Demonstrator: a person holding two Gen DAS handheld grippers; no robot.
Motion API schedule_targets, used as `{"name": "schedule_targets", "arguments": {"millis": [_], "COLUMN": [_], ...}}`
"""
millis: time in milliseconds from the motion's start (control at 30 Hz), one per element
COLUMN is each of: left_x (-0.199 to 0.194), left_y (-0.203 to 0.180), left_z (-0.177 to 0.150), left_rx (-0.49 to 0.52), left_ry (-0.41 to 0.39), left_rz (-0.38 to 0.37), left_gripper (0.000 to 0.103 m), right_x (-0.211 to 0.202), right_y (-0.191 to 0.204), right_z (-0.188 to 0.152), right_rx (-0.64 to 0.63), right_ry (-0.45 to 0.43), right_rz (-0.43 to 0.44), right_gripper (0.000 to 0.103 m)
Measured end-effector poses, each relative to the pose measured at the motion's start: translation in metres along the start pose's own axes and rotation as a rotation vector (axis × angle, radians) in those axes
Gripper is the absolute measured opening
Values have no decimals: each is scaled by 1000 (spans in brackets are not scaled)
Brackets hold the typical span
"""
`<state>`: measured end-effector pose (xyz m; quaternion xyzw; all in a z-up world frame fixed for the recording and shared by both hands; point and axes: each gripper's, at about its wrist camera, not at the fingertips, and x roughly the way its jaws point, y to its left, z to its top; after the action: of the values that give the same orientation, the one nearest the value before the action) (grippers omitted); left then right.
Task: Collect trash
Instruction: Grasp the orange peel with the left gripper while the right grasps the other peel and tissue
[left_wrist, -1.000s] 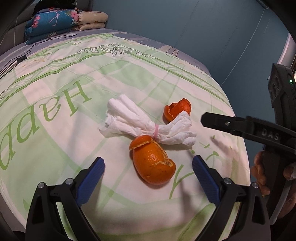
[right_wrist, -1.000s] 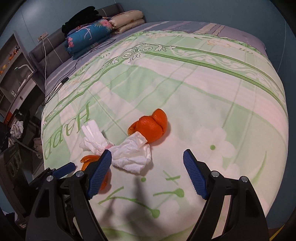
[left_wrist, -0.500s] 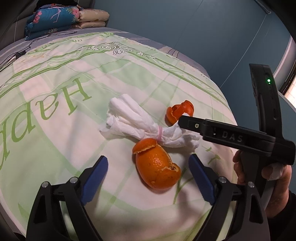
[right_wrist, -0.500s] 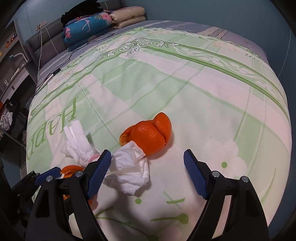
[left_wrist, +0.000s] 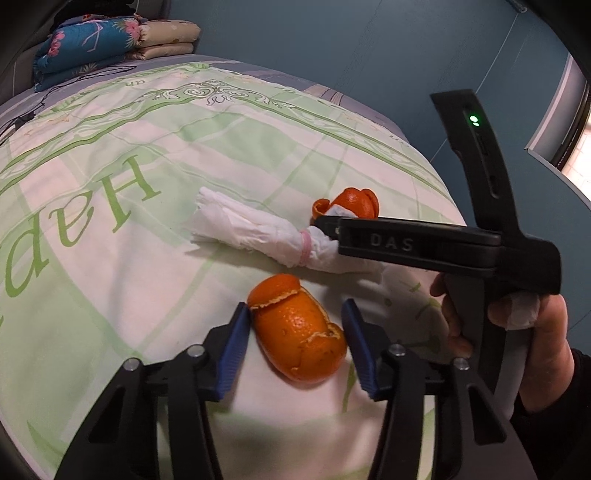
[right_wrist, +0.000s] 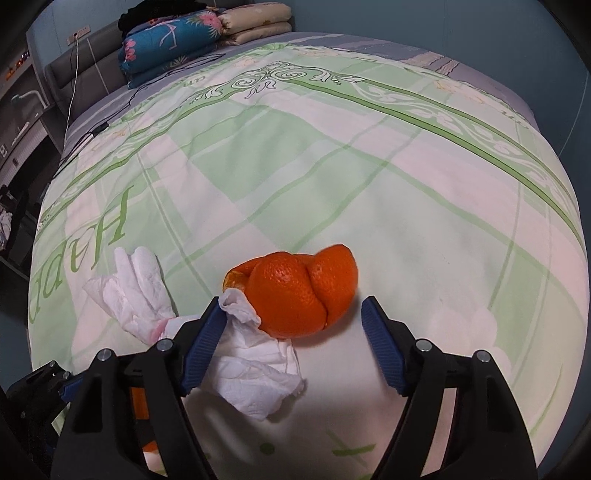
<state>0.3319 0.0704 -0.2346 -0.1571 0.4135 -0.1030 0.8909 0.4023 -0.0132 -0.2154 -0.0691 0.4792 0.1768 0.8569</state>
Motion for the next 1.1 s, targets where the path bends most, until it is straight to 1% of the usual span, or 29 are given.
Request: {"name": "schedule_targets", "arguments": {"millis": [67,133,267,533,767,1100], "left_x": [0,-1,0,-4,-12,-35], "left_y": [0,1,3,4,2,-8], "left_z": [0,0,0,-1,-1,-3], "left_rx": [2,0,-10,-25,-18,2], "left_ry": [-1,-3,-5,-19,-33,-46], "left_rz": [0,-5,-16,-45,-51,-70], "left_gripper": [46,43,38,35,35,35], "right_x": [3,6,14,9,-4,-21], "right_y": [0,2,6,7,-1,-7], "right_z": [3,6,11,14,16,7], "right_rx": [-5,-13,-37,-19,43,59], "right_ry": [2,6,12,-11,-25,-29], "right_rz": [4,0,-19,-22,23,18], "right_gripper": [69,64,58,43,35,29]}}
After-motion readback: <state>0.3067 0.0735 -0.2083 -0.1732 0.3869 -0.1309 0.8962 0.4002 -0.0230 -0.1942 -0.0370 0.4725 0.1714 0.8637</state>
